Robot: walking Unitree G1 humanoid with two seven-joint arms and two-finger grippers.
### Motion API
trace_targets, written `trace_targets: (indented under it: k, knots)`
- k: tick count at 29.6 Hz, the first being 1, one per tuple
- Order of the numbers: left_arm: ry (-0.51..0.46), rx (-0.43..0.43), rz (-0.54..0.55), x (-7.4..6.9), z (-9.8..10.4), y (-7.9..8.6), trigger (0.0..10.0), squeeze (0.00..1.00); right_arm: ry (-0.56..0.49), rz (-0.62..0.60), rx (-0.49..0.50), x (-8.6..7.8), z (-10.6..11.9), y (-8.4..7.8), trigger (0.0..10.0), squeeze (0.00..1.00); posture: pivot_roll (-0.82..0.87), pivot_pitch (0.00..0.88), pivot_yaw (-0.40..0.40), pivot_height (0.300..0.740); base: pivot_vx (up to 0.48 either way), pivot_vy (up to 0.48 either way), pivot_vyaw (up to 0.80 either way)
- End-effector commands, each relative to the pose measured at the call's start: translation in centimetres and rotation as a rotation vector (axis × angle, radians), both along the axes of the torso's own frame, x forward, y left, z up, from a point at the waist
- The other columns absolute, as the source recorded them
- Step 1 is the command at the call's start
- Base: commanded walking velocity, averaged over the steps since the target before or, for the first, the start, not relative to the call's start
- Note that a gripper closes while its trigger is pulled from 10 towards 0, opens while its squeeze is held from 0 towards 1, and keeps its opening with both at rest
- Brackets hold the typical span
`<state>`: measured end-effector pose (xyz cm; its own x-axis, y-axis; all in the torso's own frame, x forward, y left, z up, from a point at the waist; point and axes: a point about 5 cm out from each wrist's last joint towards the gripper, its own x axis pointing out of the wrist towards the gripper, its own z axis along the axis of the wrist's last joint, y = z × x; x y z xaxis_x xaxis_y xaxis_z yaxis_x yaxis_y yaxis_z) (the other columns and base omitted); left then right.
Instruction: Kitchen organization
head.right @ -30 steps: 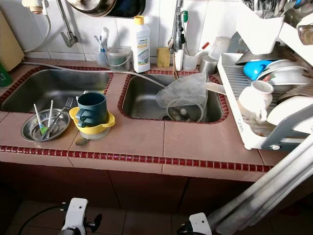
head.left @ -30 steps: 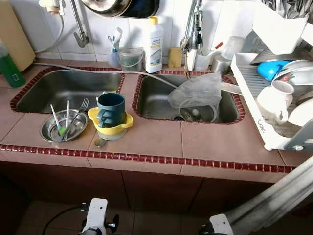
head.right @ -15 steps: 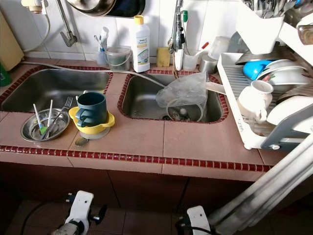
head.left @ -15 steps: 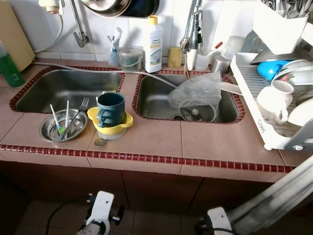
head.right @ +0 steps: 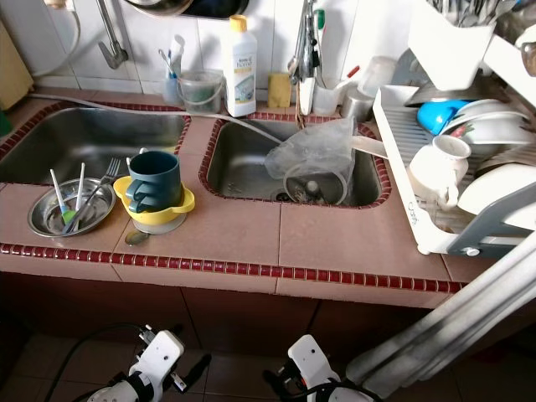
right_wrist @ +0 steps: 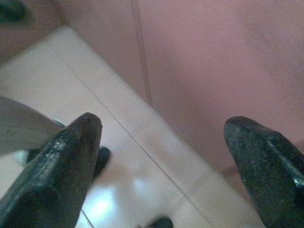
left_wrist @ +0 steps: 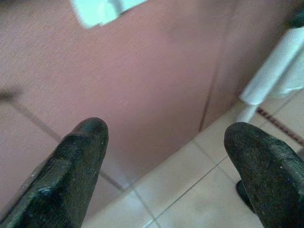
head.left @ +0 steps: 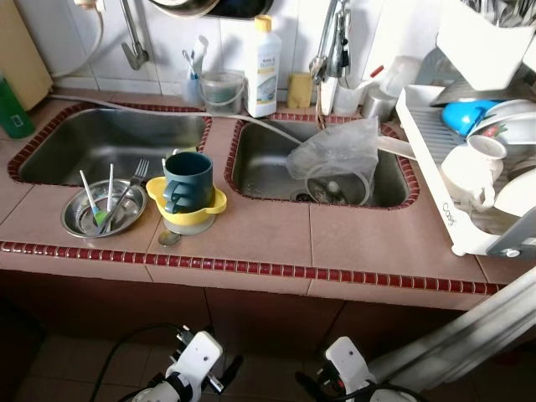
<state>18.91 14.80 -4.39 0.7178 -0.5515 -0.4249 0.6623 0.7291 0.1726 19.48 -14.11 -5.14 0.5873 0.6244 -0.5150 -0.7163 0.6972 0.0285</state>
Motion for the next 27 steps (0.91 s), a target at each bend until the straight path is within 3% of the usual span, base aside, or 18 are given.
trace_targets:
  k: [1,5,7,10,17,21,24,27]
  knots:
    - [-0.017,-0.01,-0.063,-0.5,0.2,-0.2,10.0,0.0,-0.036,0.071,0.045,0.1,0.7,0.5,10.0,0.0,-0.08,0.095,-0.017,0.74,0.0,0.0,0.0]
    - [-0.092,-0.057,-0.178,-1.1,1.6,-0.1,10.0,0.0,-0.066,0.177,0.166,-0.3,2.2,0.8,10.0,0.0,-0.07,0.146,-0.024,0.74,0.0,0.0,0.0]
    - [-0.092,-0.057,-0.178,-1.1,1.6,-0.1,10.0,0.0,-0.066,0.177,0.166,-0.3,2.2,0.8,10.0,0.0,-0.07,0.146,-0.024,0.74,0.0,0.0,0.0]
    - [-0.159,-0.09,-0.237,-0.9,3.8,0.6,10.0,0.0,-0.075,0.271,0.247,-1.0,4.5,0.3,10.0,0.0,-0.06,0.178,-0.022,0.74,0.0,0.0,0.0]
    - [-0.192,-0.108,-0.242,0.0,5.2,1.3,10.0,0.0,-0.055,0.32,0.314,-1.1,6.3,-0.7,10.0,0.0,-0.06,0.179,-0.027,0.74,0.0,0.0,0.0]
    - [-0.223,-0.139,-0.221,0.5,6.5,1.6,10.0,0.0,-0.084,0.352,0.364,-0.8,8.8,-1.4,10.0,0.0,-0.07,0.164,-0.032,0.74,0.0,0.0,0.0]
    - [-0.252,-0.196,-0.184,0.6,8.3,1.8,10.0,0.0,-0.116,0.37,0.417,-0.3,11.9,-1.6,10.0,0.0,-0.07,0.147,-0.031,0.74,0.0,0.0,0.0]
    - [-0.253,-0.23,-0.161,0.6,9.1,1.8,10.0,0.0,-0.121,0.38,0.439,-0.2,13.2,-1.6,10.0,0.0,-0.07,0.139,-0.031,0.74,0.0,0.0,0.0]
